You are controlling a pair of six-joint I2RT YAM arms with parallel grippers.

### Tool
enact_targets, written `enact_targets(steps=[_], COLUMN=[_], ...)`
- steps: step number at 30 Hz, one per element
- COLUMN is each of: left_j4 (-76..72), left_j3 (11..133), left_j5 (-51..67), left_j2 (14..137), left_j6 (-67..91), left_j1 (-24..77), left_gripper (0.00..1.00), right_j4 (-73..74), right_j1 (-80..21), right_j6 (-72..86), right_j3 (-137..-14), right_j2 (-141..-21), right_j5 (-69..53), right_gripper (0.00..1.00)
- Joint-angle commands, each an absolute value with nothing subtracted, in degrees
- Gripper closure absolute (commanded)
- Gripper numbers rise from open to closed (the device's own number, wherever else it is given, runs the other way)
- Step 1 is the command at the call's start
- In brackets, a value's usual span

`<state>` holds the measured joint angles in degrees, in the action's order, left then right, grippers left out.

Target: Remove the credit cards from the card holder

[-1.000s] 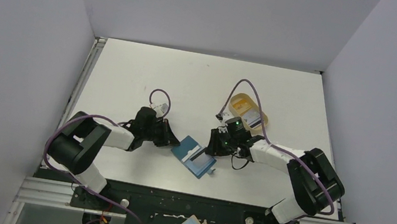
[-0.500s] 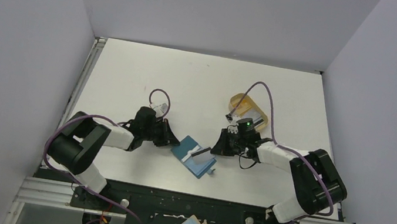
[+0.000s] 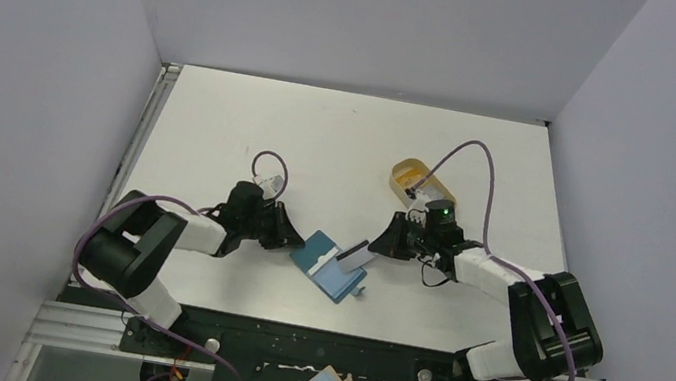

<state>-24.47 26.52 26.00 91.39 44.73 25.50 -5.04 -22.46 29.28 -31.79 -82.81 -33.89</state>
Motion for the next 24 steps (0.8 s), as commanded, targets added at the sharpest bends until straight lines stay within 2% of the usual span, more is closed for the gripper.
enact_targets(steps=[1, 16, 24], left_j4=[-26.5, -27.0, -24.9], left_j3=[26.4, 25.3, 25.0], left_j5=[27.2, 27.9, 28.1], left_j2=[89.3, 87.9, 85.8], left_j6=[43.9, 44.0, 42.8], left_j1=[25.0, 24.0, 23.4], left_gripper=[1.0, 1.0, 1.0], right_j4=[-15.1, -22.5, -9.6], right_j1=[-21.0, -13.7, -4.6], right_j6=[32.3, 37.1, 28.2], right_j3=[-31.6, -40.4, -49.2], right_j2=[-80.9, -84.3, -85.0], right_j5=[-39.6, -45.4, -43.2], right_gripper=[1.0, 1.0, 1.0])
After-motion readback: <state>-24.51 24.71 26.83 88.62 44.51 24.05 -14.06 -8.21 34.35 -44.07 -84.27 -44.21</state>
